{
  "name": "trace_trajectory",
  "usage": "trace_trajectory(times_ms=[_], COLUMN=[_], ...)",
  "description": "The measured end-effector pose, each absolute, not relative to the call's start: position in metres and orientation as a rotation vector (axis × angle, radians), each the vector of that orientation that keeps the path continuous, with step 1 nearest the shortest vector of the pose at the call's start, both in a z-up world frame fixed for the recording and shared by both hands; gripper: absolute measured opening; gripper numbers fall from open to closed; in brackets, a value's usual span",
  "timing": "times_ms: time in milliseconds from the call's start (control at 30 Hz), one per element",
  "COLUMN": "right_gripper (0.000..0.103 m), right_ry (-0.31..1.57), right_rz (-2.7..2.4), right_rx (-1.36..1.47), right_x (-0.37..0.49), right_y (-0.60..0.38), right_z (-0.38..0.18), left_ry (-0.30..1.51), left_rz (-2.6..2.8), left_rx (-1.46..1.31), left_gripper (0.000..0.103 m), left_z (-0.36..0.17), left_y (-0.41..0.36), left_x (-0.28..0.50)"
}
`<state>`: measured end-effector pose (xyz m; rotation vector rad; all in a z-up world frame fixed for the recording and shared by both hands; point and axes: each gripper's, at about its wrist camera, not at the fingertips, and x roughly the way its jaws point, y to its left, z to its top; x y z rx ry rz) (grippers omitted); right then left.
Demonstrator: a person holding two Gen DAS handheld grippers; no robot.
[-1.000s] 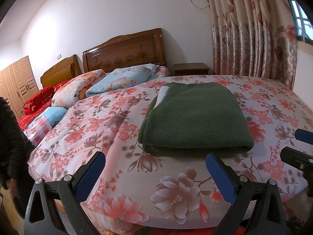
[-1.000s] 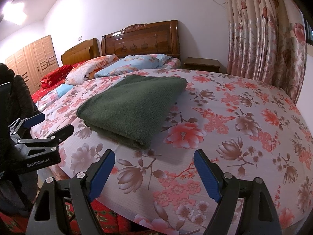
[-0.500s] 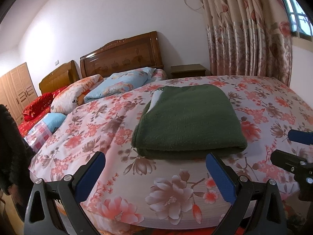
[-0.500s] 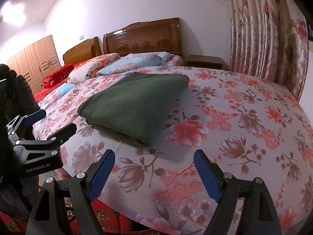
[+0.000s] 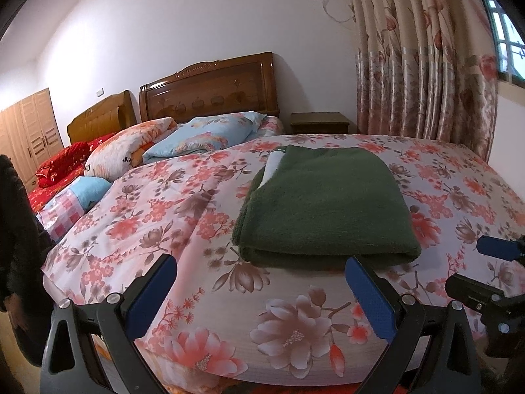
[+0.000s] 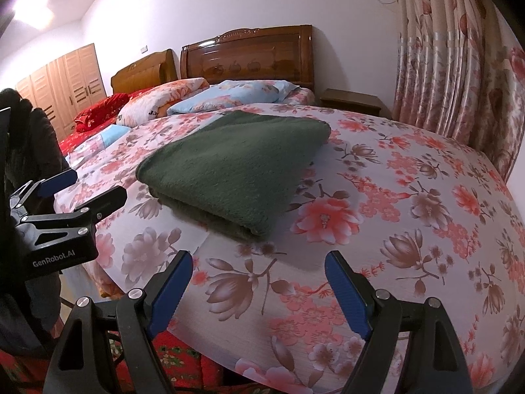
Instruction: Fold small clothes
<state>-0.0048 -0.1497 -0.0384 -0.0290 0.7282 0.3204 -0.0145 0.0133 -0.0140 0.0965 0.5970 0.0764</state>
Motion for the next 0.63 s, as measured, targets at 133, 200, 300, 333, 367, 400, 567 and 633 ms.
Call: trace_trajectory(times_ms=[133,200,300,333,367,400,567,633], right_gripper=[0.084,0.084,0.084,0.084,0.084,0.084,0.084,0.084], right_ry=[0.729,0.730,0.738,0.738,0.737,0.735,0.735,0.738], right_rz=[0.321,0.321,0.316,0.312,0.310,0.309,0.314,0.321], right_rx=[-0.030,-0.030,-0.021,-0.011,-0.006,-0.003,-0.007,-0.010], right_x=[-0.005,-0.005,-0.002,-0.001,0.000,0.001,0.002,0.003], right_y=[-0.149,-0.149,-0.149,-0.150,-0.150,-0.150,-0.145,-0.143], right_z=[-0.039,-0.039,-0.039,-0.039,-0.039,-0.038,-0.037,-0.038], left_ry=[0.599,0.600,0.605,0.605,0.604,0.603,0.607,0.615], left_rz=[0.079,0.078,0.078,0.081,0.085,0.088,0.096,0.094], left_rx=[0.089,0.088,0.081,0.079,0.076,0.070,0.051,0.046], left_gripper=[0.103,0.103,0.103,0.103,0.103,0.103,0.103,0.103], left_z=[-0.014,-0.014,-0.014,-0.014,-0.014,-0.013,-0.013,-0.014], left_y=[0.015,0.015,0.017,0.019,0.020,0.023,0.031,0.032], left_x=[-0.014,-0.014,-0.014,-0.014,-0.014,-0.014,-0.012,-0.011])
